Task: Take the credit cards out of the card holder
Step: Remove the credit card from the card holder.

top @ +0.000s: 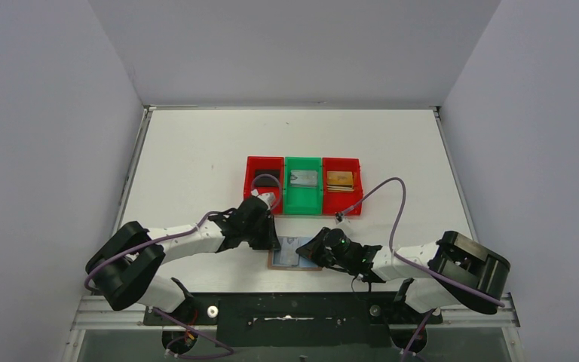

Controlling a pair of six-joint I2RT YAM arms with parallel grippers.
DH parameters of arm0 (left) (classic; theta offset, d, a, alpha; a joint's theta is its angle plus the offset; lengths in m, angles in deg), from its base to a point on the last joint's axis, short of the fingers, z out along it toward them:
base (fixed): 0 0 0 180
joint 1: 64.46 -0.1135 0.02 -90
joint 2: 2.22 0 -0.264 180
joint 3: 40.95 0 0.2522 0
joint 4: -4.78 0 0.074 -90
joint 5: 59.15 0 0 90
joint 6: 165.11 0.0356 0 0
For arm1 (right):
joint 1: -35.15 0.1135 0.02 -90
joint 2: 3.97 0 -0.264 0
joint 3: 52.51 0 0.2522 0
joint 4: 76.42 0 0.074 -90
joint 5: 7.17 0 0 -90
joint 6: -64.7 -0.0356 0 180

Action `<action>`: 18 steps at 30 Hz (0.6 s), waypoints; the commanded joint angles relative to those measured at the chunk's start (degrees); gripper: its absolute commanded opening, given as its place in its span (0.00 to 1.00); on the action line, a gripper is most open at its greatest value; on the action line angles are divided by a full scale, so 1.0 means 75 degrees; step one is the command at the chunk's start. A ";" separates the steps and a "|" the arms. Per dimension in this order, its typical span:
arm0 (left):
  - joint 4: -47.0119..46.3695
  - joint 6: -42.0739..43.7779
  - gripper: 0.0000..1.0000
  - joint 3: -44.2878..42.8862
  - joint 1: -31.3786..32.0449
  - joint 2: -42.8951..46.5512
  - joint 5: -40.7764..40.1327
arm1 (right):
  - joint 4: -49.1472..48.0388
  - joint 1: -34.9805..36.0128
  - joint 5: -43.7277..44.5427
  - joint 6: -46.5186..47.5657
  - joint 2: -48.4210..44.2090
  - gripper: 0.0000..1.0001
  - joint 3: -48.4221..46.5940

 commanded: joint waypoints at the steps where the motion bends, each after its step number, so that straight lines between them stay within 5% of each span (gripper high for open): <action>1: 0.1113 0.0245 0.12 -0.0089 0.0078 -0.0091 -0.0613 | 0.0113 -0.0058 0.0214 0.0151 -0.0232 0.00 -0.0051; 7: 0.1105 0.0256 0.26 -0.0797 0.0083 0.0561 -0.0458 | 0.0447 -0.0077 0.0229 0.0123 -0.0261 0.00 -0.0057; 18: -0.0574 -0.0073 0.27 -0.0234 0.0278 -0.0061 0.0995 | 0.0479 -0.0094 0.0232 0.0113 -0.0323 0.01 -0.0045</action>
